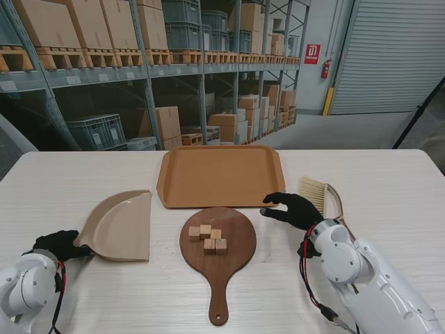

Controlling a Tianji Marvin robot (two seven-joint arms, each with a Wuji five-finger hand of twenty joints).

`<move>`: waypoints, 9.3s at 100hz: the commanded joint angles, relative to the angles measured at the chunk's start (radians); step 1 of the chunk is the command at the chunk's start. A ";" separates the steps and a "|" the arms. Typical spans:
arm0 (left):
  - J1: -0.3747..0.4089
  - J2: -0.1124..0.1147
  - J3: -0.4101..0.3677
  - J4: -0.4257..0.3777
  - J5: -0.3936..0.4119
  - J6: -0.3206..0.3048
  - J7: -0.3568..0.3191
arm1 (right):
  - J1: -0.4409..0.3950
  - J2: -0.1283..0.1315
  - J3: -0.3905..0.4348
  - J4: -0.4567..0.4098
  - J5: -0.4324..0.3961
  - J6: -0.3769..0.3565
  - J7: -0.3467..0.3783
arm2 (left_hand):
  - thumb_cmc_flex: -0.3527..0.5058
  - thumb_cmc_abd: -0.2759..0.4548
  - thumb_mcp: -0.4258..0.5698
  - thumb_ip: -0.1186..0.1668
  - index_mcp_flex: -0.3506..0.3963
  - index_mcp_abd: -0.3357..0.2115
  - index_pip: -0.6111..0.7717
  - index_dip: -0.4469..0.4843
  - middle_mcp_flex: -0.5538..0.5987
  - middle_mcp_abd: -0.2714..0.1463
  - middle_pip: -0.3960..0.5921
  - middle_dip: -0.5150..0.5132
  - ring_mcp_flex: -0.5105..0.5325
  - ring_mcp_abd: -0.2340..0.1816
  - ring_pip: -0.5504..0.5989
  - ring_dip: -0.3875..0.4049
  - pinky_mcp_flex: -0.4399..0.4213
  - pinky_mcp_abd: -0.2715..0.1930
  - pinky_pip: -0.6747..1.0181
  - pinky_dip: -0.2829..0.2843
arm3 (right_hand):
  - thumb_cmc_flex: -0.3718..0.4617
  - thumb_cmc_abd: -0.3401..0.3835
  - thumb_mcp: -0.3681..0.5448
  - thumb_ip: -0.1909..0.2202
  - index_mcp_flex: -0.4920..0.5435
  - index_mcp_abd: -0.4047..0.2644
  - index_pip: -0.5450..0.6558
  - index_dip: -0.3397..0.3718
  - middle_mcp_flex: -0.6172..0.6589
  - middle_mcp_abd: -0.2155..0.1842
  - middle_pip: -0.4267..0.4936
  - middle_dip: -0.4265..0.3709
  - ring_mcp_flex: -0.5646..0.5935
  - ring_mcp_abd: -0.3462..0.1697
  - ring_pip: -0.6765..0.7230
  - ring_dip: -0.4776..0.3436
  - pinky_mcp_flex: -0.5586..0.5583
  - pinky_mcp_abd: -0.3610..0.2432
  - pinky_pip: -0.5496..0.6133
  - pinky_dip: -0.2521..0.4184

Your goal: Sweep wood blocks off a wooden cutting board into a dustpan and pour them into a container

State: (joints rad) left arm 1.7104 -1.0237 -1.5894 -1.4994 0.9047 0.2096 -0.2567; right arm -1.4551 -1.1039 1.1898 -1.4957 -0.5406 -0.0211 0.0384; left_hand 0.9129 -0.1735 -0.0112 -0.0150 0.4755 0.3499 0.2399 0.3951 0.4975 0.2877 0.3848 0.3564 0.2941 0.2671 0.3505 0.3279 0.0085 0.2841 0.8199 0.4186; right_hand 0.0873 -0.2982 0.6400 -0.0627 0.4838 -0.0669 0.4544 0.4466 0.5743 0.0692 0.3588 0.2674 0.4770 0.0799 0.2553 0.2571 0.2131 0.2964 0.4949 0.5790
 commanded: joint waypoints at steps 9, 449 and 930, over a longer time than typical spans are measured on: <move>-0.016 -0.019 0.019 0.017 -0.021 0.034 0.018 | -0.007 0.001 -0.006 0.003 0.002 0.004 0.017 | 0.121 0.069 0.001 -0.007 0.020 -0.058 0.232 0.082 0.150 -0.070 0.180 0.090 0.145 -0.008 0.087 0.040 0.033 -0.009 0.114 0.058 | -0.005 0.014 -0.018 0.012 0.021 0.011 -0.008 0.009 0.033 0.008 0.024 0.020 -0.002 -0.012 0.012 -0.003 0.006 0.024 -0.016 0.033; 0.227 -0.068 0.042 -0.123 -0.028 -0.130 0.335 | -0.355 0.062 0.395 -0.045 -0.615 0.111 0.012 | 0.336 0.276 -0.009 0.005 0.187 0.070 0.871 0.408 0.622 -0.245 1.066 0.591 0.776 -0.270 1.212 0.401 0.469 0.075 0.659 0.319 | 0.401 -0.615 0.524 -0.046 0.245 0.019 0.204 0.124 0.274 -0.021 0.245 0.132 0.361 -0.021 0.287 0.102 0.281 -0.104 0.532 -0.105; 0.238 -0.066 0.024 -0.111 -0.022 -0.137 0.334 | -0.191 -0.029 0.278 0.119 -0.202 0.480 -0.231 | 0.322 0.266 -0.008 0.003 0.206 0.058 0.866 0.399 0.639 -0.262 1.042 0.577 0.786 -0.262 1.165 0.371 0.478 0.067 0.668 0.316 | 0.860 -0.710 0.930 0.608 0.833 -0.264 0.811 0.596 0.874 -0.173 0.780 0.547 0.819 -0.059 1.271 0.248 0.901 -0.347 1.441 -0.168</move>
State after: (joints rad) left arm 1.9420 -1.0881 -1.5640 -1.6106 0.8805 0.0719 0.0931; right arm -1.6325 -1.1310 1.4652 -1.3541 -0.7372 0.4708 -0.2058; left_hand 1.0877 -0.0507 -0.1080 -0.0231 0.5752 0.3505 1.0591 0.7884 1.0366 0.1547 1.3168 0.9265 0.9725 0.1918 1.5024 0.7098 0.4801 0.3475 1.4265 0.7107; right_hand 0.3177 -1.0577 1.1256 0.5006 1.0942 -0.0911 1.1011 1.0093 1.3452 -0.0309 1.0804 0.7916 1.2546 0.0323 1.4536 0.4787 1.0614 0.1159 1.7357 0.4144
